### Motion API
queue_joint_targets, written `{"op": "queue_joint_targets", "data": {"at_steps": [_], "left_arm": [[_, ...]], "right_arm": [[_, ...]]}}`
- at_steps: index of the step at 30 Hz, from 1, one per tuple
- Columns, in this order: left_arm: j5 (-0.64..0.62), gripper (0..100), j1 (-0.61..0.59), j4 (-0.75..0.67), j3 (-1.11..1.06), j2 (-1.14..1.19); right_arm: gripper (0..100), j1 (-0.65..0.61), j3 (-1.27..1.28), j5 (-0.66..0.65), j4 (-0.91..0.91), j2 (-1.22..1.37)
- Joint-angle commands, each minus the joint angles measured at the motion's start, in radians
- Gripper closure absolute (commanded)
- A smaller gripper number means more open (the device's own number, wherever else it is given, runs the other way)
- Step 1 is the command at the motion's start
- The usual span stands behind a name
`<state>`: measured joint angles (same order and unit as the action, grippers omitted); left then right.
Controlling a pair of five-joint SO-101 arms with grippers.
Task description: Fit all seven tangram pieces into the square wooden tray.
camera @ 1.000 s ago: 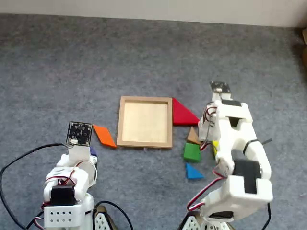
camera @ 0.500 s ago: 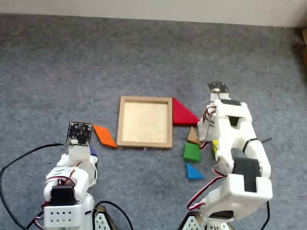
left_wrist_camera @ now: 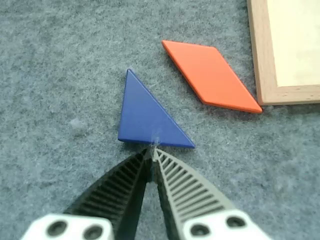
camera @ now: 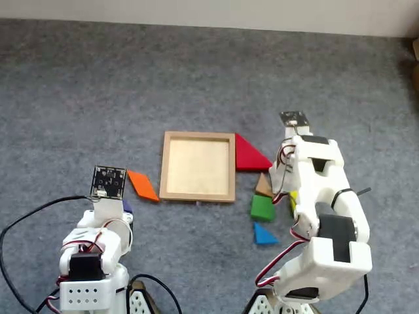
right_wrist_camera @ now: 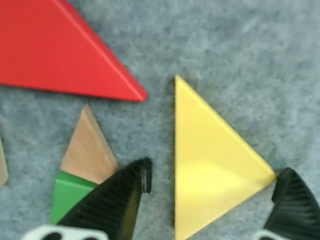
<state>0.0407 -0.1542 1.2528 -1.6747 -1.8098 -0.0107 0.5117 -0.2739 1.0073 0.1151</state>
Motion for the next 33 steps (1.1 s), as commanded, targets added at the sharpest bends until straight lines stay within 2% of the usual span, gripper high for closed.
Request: {"op": "queue_joint_targets", "data": {"at_steps": [1, 7, 13, 20, 27, 33], "left_arm": [[-0.009, 97, -0.008, 0.003, -0.021, -0.001], [-0.009, 97, -0.008, 0.003, -0.021, -0.001], [-0.009, 97, -0.008, 0.003, -0.021, -0.001], [-0.009, 97, -0.008, 0.003, -0.021, -0.001], [-0.009, 97, -0.008, 0.003, -0.021, -0.001], [-0.009, 97, -0.008, 0.003, -0.021, -0.001]], "right_arm": [[68.8, -0.008, -0.050, -0.008, -0.068, -0.004], [80.7, -0.004, -0.050, -0.003, -0.071, -0.004], [81.5, -0.002, -0.048, -0.002, -0.064, -0.012], [86.8, -0.007, -0.076, -0.002, 0.044, -0.025], [86.8, -0.010, -0.079, -0.002, 0.045, -0.170], [87.0, -0.044, -0.070, -0.002, 0.130, -0.292]]}}
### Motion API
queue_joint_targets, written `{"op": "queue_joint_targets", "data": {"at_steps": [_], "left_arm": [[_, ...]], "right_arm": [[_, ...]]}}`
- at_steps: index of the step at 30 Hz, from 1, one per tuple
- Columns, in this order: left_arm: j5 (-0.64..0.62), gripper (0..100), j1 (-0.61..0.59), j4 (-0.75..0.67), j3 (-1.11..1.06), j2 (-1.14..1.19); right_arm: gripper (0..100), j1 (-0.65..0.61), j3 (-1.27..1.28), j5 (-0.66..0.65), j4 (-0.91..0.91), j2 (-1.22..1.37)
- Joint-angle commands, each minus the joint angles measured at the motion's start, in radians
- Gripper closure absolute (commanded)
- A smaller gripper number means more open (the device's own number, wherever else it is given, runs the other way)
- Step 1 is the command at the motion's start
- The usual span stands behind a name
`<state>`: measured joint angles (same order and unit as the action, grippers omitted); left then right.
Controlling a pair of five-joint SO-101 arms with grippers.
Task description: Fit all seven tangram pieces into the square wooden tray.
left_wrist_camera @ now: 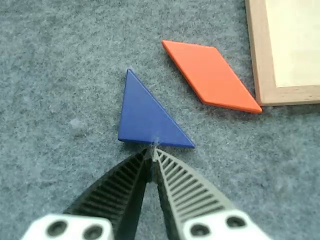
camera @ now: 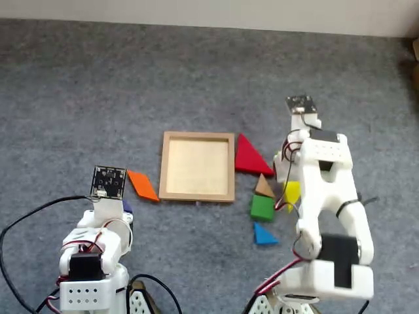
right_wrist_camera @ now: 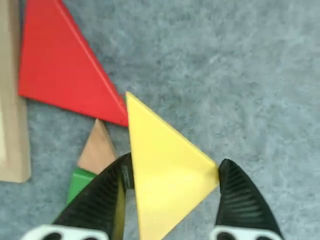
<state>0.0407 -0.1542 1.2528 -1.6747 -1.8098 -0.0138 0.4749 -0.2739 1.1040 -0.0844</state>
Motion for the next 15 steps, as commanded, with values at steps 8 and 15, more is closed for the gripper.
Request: {"op": "queue_joint_targets", "data": {"at_steps": [8, 15], "left_arm": [[-0.009, 97, -0.008, 0.003, -0.021, -0.001], [-0.009, 97, -0.008, 0.003, -0.021, -0.001]], "right_arm": [[87.0, -0.186, -0.041, 0.091, 0.105, -0.133], [87.1, -0.400, -0.131, 0.193, 0.113, -0.133]]}}
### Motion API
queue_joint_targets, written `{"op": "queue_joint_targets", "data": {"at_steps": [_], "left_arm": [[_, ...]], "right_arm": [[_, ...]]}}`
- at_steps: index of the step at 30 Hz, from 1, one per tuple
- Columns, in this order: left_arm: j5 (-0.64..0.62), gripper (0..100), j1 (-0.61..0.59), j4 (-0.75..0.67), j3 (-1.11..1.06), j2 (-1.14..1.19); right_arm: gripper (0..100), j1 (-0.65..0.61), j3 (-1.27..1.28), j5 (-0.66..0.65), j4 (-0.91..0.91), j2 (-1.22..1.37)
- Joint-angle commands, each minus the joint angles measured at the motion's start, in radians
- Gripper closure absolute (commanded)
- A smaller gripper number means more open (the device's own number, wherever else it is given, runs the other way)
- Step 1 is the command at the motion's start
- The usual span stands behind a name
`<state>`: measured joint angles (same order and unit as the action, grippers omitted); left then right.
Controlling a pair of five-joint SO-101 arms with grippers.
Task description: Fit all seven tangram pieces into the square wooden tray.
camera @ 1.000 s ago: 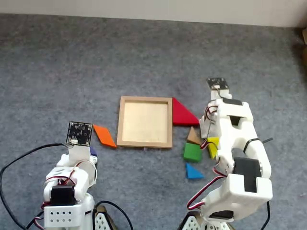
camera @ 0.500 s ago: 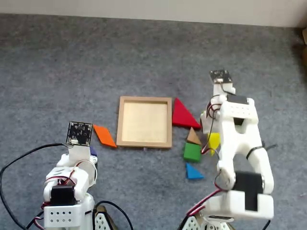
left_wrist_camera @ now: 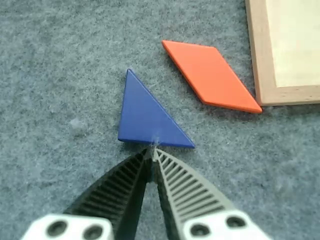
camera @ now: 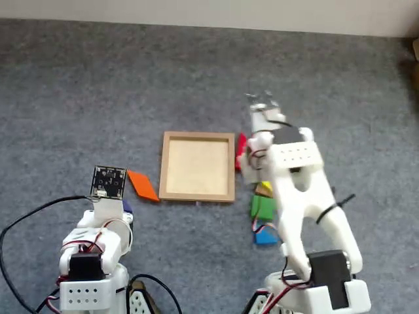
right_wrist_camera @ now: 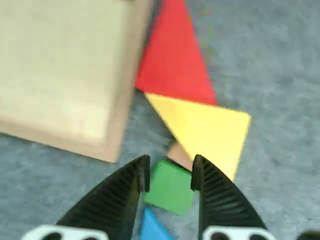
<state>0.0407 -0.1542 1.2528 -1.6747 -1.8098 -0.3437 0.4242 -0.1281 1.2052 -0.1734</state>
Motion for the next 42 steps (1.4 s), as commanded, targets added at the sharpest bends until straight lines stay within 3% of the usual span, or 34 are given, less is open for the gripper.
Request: {"op": "queue_joint_targets", "data": {"at_steps": [1, 9, 18, 24, 30, 42], "left_arm": [[-0.009, 97, -0.008, 0.003, -0.021, -0.001], [-0.009, 97, -0.008, 0.003, -0.021, -0.001], [-0.009, 97, -0.008, 0.003, -0.021, -0.001], [-0.009, 97, -0.008, 0.003, -0.021, -0.001], [-0.009, 97, -0.008, 0.003, -0.021, -0.001], [-0.009, 97, -0.008, 0.003, -0.021, -0.001]], "right_arm": [[87.2, -0.081, -0.087, 0.063, 0.012, -0.044], [86.6, -0.005, -0.093, 0.068, 0.104, -0.045], [77.2, 0.088, -0.111, -0.048, 0.148, -0.124], [76.5, 0.071, 0.013, -0.049, -0.042, -0.122], [60.9, 0.084, 0.111, -0.078, -0.143, -0.120], [70.4, 0.056, 0.309, -0.245, -0.367, -0.120]]}}
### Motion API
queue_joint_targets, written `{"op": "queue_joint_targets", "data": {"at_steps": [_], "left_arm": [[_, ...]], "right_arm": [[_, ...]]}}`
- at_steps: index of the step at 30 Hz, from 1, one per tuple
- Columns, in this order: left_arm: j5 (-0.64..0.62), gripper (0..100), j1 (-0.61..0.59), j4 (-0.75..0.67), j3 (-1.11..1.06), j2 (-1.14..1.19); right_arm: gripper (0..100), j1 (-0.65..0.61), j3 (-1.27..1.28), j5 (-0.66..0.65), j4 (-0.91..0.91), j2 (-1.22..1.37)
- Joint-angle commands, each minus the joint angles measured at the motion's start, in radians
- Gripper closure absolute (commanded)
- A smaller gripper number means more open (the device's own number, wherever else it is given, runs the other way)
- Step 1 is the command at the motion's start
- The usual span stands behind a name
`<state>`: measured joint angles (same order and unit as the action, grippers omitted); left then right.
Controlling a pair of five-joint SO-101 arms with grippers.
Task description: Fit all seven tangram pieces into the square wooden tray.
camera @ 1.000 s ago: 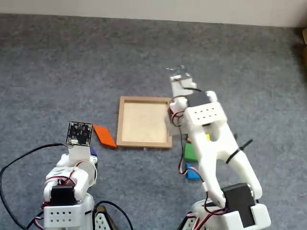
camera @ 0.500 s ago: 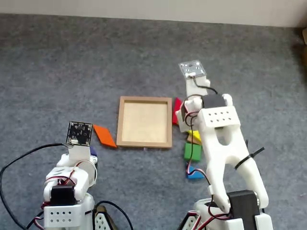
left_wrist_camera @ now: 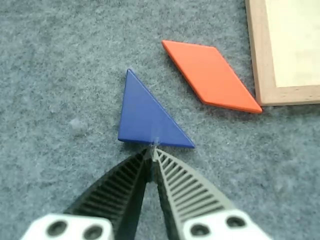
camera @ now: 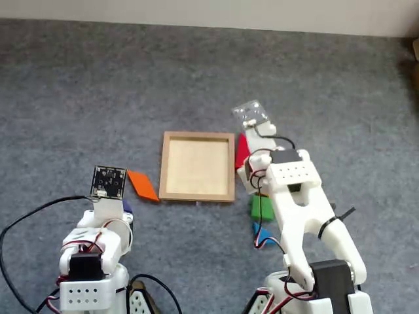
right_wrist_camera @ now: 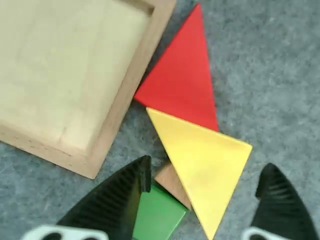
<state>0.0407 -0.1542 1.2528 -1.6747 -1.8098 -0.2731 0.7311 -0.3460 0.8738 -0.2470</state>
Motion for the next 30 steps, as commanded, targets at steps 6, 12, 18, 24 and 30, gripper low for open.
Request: {"op": "queue_joint_targets", "data": {"at_steps": [6, 12, 18, 24, 30], "left_arm": [[-0.009, 97, -0.008, 0.003, -0.021, -0.001], [-0.009, 97, -0.008, 0.003, -0.021, -0.001], [-0.009, 97, -0.008, 0.003, -0.021, -0.001], [-0.009, 97, -0.008, 0.003, -0.021, -0.001], [-0.009, 97, -0.008, 0.003, -0.021, -0.001]], "right_arm": [[70.4, -0.013, 0.002, -0.028, -0.036, 0.077], [70.7, 0.001, -0.150, -0.028, -0.028, 0.259], [85.3, 0.047, -0.186, -0.026, -0.028, 0.266], [94.0, 0.113, -0.188, -0.021, -0.018, 0.263], [95.2, 0.139, -0.197, -0.020, 0.021, 0.193]]}}
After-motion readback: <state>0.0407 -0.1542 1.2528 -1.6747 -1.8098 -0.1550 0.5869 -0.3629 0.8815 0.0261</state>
